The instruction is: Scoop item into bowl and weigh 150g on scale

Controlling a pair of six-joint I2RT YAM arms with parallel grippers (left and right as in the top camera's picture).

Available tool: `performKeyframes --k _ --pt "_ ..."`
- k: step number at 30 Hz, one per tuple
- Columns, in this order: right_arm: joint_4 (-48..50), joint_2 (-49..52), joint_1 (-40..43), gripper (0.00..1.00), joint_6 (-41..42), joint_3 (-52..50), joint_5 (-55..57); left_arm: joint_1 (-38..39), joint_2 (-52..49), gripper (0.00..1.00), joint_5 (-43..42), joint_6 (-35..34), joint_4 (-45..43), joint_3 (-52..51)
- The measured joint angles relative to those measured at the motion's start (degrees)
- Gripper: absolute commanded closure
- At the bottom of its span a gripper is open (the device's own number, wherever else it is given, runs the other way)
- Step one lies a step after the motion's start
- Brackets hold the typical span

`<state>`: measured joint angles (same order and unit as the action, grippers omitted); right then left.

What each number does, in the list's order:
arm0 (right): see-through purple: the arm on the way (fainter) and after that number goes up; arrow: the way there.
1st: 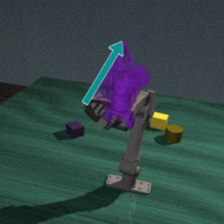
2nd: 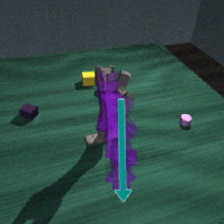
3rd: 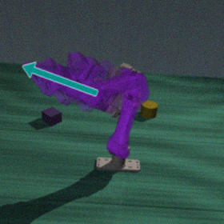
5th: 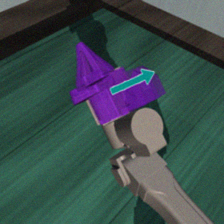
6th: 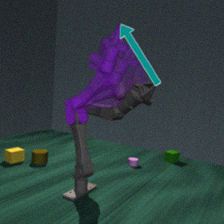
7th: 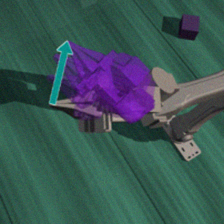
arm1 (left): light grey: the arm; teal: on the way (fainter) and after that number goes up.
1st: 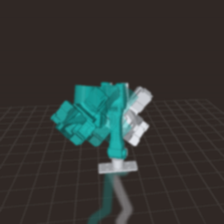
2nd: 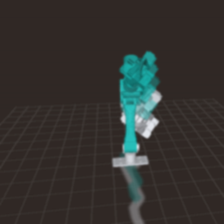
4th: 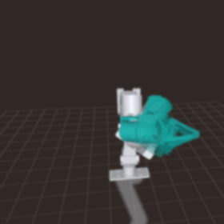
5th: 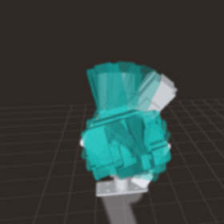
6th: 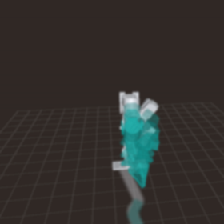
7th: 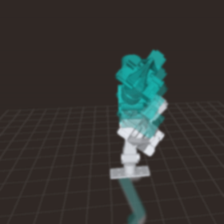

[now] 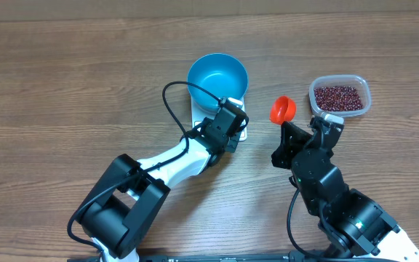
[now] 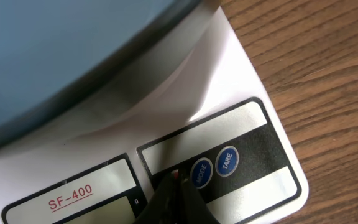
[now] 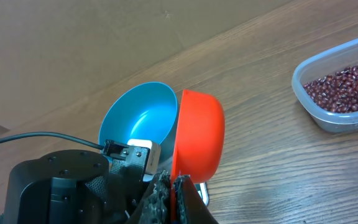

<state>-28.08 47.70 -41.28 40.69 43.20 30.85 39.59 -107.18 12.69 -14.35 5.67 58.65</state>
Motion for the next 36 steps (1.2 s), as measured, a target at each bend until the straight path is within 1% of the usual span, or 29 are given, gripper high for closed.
performKeyframes --k 16,19,20,23,24,26,27,28,30,31,32,36 --pt "0.0 0.0 0.0 0.96 0.0 0.0 -0.4 0.0 -1.1 0.96 0.2 0.0 0.7 0.7" --pt "0.0 0.0 0.0 0.96 0.0 0.0 -0.4 0.0 -0.2 0.96 0.2 0.0 3.8 0.9" --pt "0.0 0.0 0.0 0.96 0.0 0.0 -0.4 0.0 0.4 0.94 0.2 0.0 5.4 0.9" --pt "0.0 0.0 0.0 0.96 0.0 0.0 -0.4 0.0 3.8 0.85 0.1 0.4 11.2 0.9" --pt "0.0 0.0 0.0 0.96 0.0 0.0 -0.4 0.0 6.2 0.81 0.0 0.8 13.1 1.0" --pt "0.0 0.0 0.0 0.96 0.0 0.0 -0.4 0.0 10.7 0.75 0.0 0.9 15.0 1.1" --pt "0.0 0.0 0.0 0.96 0.0 0.0 -0.4 0.0 13.4 0.71 0.0 1.1 16.3 1.3" --pt "0.0 0.0 0.0 0.96 0.0 0.0 -0.4 0.0 16.6 0.64 0.0 1.1 17.5 1.4" --pt "-0.1 0.0 0.0 0.96 0.0 0.0 -0.4 0.0 22.1 0.43 0.0 1.2 19.1 2.0" --pt "-0.5 0.0 0.0 0.96 0.0 0.0 -0.5 0.0 24.5 0.20 0.0 1.3 20.0 2.3" --pt "-1.0 0.0 0.0 0.96 0.0 0.0 -0.5 0.0 26.7 0.00 0.2 1.2 20.7 2.4" --pt "-3.5 0.0 0.0 0.96 0.0 0.0 -2.5 0.0 33.3 0.00 2.0 1.1 23.8 2.6"
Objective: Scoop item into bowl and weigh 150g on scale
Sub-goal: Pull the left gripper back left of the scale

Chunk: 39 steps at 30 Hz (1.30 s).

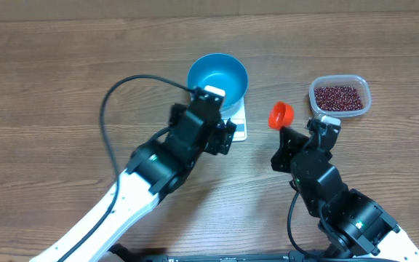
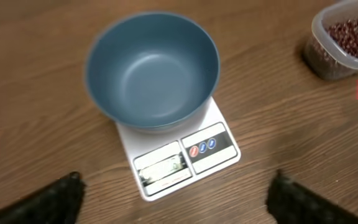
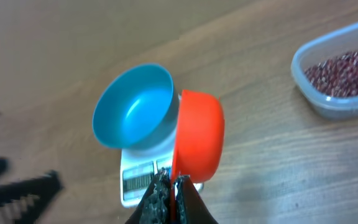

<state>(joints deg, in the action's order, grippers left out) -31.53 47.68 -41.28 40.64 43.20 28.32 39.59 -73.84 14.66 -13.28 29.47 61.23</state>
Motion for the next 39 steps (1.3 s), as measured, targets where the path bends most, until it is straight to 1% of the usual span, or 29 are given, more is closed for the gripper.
performKeyframes --k 3,7,11,14,16,19,22,25,29,32,39 --pt "-1.8 0.0 0.0 0.96 0.0 0.0 -2.8 0.0 2.3 0.00 1.9 0.0 2.4 0.0" --pt "-4.6 0.0 0.0 0.96 0.0 0.0 -7.4 0.0 2.6 0.00 3.5 0.0 5.1 0.0" --pt "-7.5 -0.4 0.0 0.96 0.1 0.0 -12.0 0.0 2.6 0.00 3.9 0.0 7.9 0.0" --pt "-8.7 -1.8 0.0 0.96 0.0 0.0 -14.9 -0.1 2.6 0.00 3.8 0.0 8.1 0.0" --pt "-9.3 -3.2 0.0 0.96 0.1 0.0 -16.0 -0.9 2.6 0.00 3.1 0.0 8.7 0.0" --pt "-9.6 -6.0 0.0 0.96 0.0 0.0 -16.7 -4.2 2.6 0.00 -1.2 0.8 11.3 1.5" --pt "-9.6 -8.5 0.0 0.97 0.0 0.0 -16.3 -10.0 2.6 0.00 -7.8 3.3 14.0 5.1" --pt "-9.6 -9.6 0.0 0.96 0.0 0.0 -14.7 -16.7 2.6 0.00 -13.8 7.6 19.2 9.7" --pt "-9.6 -9.5 0.0 0.96 0.0 0.0 -13.3 -22.0 2.6 0.00 -17.1 11.8 24.6 13.7" --pt "-9.6 -9.4 0.0 0.96 0.0 0.0 -12.8 -22.6 2.6 0.00 -19.3 15.0 27.1 15.0" --pt "-9.6 -9.4 0.0 0.96 0.0 0.0 -12.3 -22.6 2.6 0.00 -27.6 27.1 31.3 15.2"
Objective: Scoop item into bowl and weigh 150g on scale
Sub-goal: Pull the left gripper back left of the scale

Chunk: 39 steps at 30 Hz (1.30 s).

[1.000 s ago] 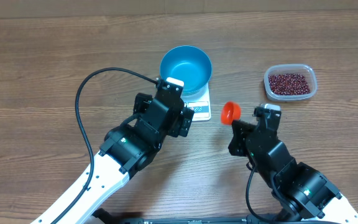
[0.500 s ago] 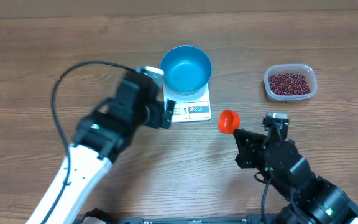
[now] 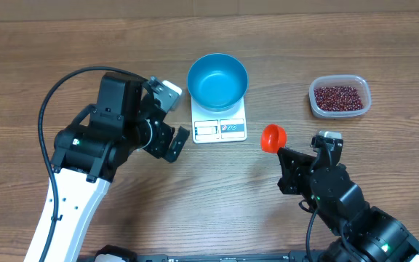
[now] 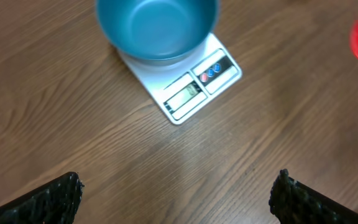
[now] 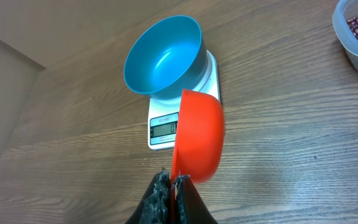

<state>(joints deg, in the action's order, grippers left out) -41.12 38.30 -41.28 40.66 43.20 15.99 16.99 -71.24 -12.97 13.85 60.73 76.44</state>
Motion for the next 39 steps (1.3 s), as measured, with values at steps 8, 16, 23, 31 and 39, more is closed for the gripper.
performKeyframes --k 8,16,23,31,39 --pt "0.1 0.0 0.0 0.96 0.0 0.0 0.4 0.0 0.0 0.00 -1.0 3.8 1.7 0.0" --pt "-0.1 0.0 0.0 0.96 0.0 0.0 0.2 0.0 0.0 0.00 -1.0 4.4 1.4 0.0" --pt "-0.1 0.0 0.0 0.96 0.0 0.0 -3.5 0.0 0.0 0.00 -0.9 4.7 -0.7 0.0" --pt "-0.1 0.0 0.0 0.96 4.5 0.0 -6.3 0.0 0.0 0.00 -0.7 4.8 -0.7 0.0" --pt "-0.5 0.0 0.0 0.96 5.6 0.0 -11.6 0.0 0.0 0.00 -1.0 4.8 -0.7 0.0"
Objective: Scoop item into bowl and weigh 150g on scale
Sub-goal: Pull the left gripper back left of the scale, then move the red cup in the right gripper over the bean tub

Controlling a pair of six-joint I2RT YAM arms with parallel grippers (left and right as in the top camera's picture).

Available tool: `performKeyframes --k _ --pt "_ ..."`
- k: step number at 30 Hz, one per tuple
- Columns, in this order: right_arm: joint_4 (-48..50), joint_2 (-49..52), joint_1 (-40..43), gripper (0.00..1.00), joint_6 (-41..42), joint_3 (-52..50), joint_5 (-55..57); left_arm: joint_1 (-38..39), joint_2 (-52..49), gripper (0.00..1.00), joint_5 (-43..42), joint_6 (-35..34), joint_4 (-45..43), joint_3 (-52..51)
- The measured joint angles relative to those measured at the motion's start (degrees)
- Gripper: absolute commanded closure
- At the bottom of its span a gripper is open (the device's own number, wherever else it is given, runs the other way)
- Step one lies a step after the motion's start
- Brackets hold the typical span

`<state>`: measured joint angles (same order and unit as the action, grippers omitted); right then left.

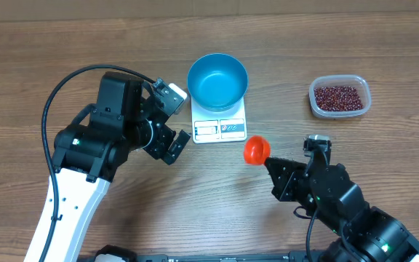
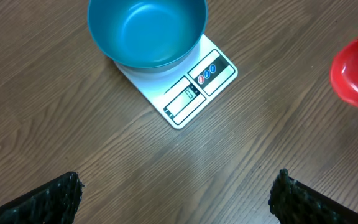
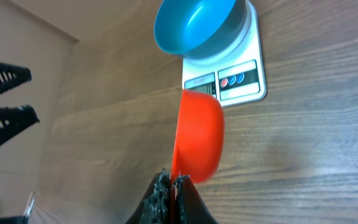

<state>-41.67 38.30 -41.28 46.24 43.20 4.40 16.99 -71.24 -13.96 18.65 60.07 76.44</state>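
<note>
An empty blue bowl (image 1: 217,80) stands on the white scale (image 1: 220,129), whose display is lit (image 2: 190,94). My right gripper (image 3: 173,182) is shut on the handle of a red scoop (image 1: 256,149), held empty in front of the scale's right corner. A clear tub of red beans (image 1: 339,97) sits far right. My left gripper (image 1: 173,118) hangs open left of the scale, its fingertips (image 2: 55,196) wide apart over bare wood.
The wooden table (image 1: 64,65) carries only the scale, bowl and tub. A black cable (image 1: 71,80) loops from the left arm over the table's left part. A tan wall runs along the table's far edge.
My right gripper has carried the red scoop left and nearer, from right of the scale to just in front of its right corner. The left arm has barely shifted.
At first my left gripper was shut with its tip at the scale's buttons, and the right held the scoop near the bean tub. Then the left was open above the scale, later left of it. The scoop has moved steadily away from the tub.
</note>
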Motion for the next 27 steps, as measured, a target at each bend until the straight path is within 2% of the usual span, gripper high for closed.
performKeyframes --k 4,13,19,27 --pt "-1.7 0.0 0.0 0.96 0.0 0.0 0.2 0.0 0.0 0.00 -0.4 0.0 0.0 0.0" --pt "-1.8 0.0 0.0 0.96 -0.4 0.0 5.7 0.0 2.4 0.00 -3.2 4.6 2.5 0.0" --pt "-1.1 0.0 0.0 0.96 -3.0 0.0 9.5 0.0 2.6 0.00 -7.8 12.0 6.3 0.1" --pt "0.8 0.0 0.0 0.96 -7.7 0.0 12.7 0.0 2.6 0.01 -7.7 14.4 7.6 0.1"
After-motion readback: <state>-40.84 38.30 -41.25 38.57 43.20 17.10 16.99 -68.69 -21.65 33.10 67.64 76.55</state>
